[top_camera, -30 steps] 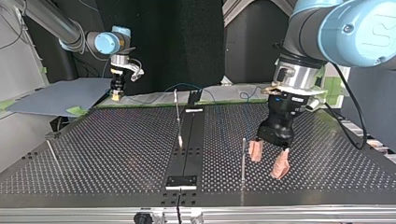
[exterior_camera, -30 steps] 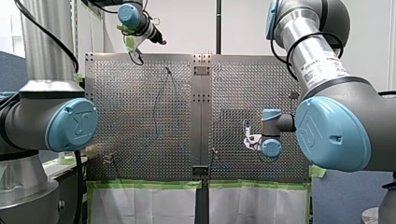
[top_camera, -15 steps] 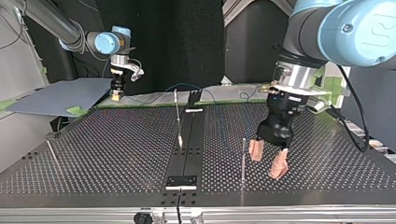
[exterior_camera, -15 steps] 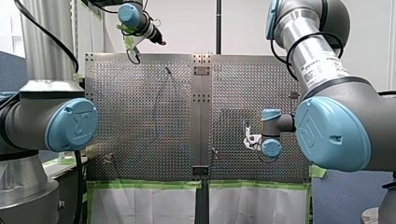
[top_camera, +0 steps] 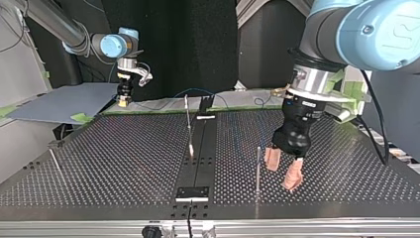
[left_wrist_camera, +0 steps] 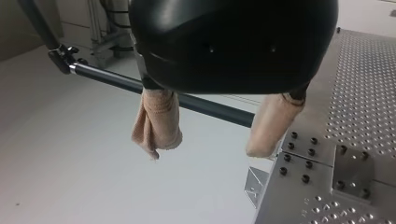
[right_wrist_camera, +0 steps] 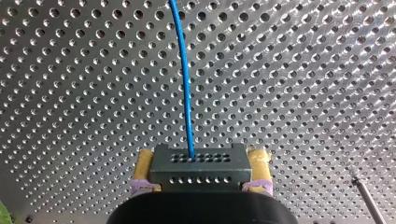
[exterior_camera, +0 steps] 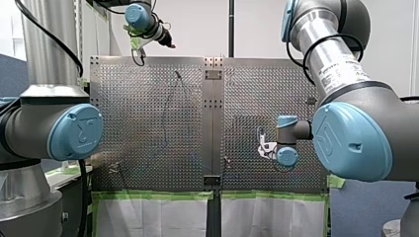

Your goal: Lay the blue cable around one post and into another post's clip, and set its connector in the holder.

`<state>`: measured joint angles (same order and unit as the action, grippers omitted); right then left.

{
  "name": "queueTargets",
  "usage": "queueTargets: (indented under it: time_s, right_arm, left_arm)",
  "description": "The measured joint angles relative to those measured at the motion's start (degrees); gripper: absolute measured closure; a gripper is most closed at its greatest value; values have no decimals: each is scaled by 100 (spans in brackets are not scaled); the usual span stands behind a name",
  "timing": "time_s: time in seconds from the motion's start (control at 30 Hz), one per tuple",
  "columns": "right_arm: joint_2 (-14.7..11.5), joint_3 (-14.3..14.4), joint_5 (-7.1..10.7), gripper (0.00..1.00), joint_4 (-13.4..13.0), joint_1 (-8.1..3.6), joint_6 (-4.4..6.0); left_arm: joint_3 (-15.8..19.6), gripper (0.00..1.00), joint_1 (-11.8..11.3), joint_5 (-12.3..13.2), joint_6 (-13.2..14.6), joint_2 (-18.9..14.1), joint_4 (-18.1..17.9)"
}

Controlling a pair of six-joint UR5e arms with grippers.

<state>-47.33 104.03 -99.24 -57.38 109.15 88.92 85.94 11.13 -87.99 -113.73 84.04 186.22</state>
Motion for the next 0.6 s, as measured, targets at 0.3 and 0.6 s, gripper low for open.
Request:
queueTargets:
  time_s: [0.3, 0.6]
  right_arm:
    - [1, 0, 0, 80, -9, -1, -11]
    - [3, 0, 1, 80, -28, -3, -20]
  left_arm:
    - [1, 0, -24, -38, 403, 188, 7]
    - [0, 0, -79, -224, 852, 274, 165]
